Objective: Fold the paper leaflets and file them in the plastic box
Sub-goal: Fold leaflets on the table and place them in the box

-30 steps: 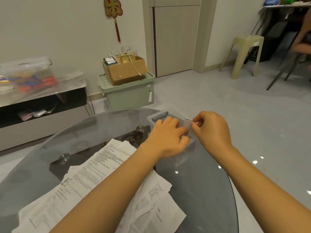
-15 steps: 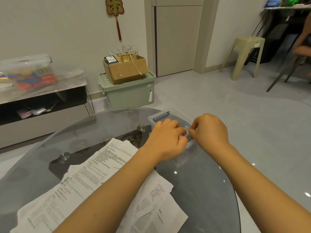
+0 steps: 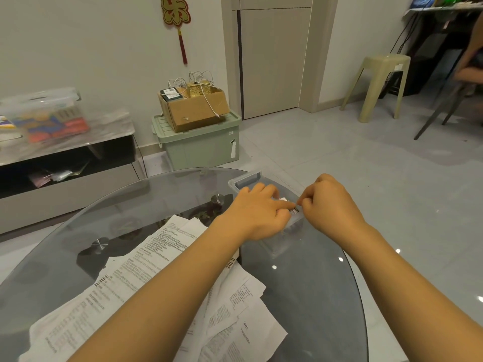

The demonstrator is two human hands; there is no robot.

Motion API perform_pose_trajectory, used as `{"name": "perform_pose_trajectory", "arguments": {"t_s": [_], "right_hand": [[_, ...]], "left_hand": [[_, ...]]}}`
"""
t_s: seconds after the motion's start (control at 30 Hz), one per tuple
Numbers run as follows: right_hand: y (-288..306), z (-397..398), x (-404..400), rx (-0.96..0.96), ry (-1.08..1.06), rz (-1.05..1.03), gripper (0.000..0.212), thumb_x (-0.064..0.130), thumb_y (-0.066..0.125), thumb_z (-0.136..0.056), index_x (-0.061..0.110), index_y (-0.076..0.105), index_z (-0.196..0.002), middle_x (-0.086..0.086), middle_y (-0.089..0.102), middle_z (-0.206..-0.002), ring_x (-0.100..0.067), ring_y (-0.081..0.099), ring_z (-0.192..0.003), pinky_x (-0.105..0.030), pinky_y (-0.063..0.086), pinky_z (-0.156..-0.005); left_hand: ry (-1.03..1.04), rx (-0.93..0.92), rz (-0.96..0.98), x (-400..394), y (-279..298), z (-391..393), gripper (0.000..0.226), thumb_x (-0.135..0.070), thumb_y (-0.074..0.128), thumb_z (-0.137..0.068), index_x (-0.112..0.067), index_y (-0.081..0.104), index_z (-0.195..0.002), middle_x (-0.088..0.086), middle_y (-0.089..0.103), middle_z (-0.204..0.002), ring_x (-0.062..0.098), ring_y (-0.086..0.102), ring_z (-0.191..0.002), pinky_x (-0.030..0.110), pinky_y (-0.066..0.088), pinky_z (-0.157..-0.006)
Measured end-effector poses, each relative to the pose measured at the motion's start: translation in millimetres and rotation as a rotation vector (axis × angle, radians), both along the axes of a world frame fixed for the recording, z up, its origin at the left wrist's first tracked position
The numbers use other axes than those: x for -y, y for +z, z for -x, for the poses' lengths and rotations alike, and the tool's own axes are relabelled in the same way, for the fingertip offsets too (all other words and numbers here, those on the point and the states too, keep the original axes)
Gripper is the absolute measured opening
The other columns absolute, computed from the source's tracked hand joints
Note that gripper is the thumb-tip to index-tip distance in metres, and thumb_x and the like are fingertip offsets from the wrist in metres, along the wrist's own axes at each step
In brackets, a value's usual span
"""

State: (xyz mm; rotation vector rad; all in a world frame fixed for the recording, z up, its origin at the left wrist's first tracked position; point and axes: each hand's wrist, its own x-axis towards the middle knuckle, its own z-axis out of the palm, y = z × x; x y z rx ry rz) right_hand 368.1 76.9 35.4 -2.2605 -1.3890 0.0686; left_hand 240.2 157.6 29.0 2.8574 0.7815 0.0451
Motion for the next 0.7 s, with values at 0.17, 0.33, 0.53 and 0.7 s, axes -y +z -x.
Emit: {"name": "perform_pose_trajectory", "arguments": {"t_s": [0.17,0.33,0.53,0.7], "right_hand": [[3.0,1.2,1.6,0.098,0.205,-0.041,0.033,0.008,0.044,-0.089,0.02,0.073,-0.098,0.0,0.06,-0.109,-0.021,0.044,-0.108,-0.028,0.029,-0.09],[2.8,11.2,3.9,0.02,0.433,0.066,0.038,0.013,0.039,-0.092,0.031,0.07,-0.103,0.015,0.063,-0.11,-0.005,0.038,-0.112,-0.019,0.012,-0.089],[-2.2,11.2,2.0,-0.004,0.457,0.214,0.044,0.016,0.03,-0.095,0.03,0.071,-0.097,0.014,0.06,-0.119,-0.007,0.033,-0.117,-0.027,0.011,-0.101],[-2.7,9.9,0.6,-0.042,0.444,0.2,0.046,0.014,0.029,-0.095,0.028,0.073,-0.093,0.013,0.06,-0.118,-0.006,0.034,-0.117,-0.024,0.01,-0.1]], "left_hand": [[0.013,0.129,0.046,-10.6,15.3,15.5,0.068,-0.037,0.01,-0.078,-0.026,0.057,-0.126,0.0,0.059,-0.126,0.015,0.045,-0.119,0.031,0.016,-0.106],[0.008,0.049,-0.032,-12.5,14.1,30.7,0.081,-0.043,-0.001,-0.072,-0.018,0.07,-0.101,0.005,0.07,-0.099,0.018,0.056,-0.099,0.018,0.009,-0.099],[0.052,0.05,0.105,-8.7,13.8,28.6,0.069,-0.036,0.007,-0.078,-0.019,0.071,-0.1,0.004,0.069,-0.101,0.013,0.052,-0.101,0.03,0.009,-0.111],[0.086,0.065,0.138,-7.7,16.0,29.3,0.068,-0.035,0.008,-0.079,-0.02,0.069,-0.103,0.004,0.067,-0.105,0.015,0.046,-0.105,0.027,0.01,-0.107]]}}
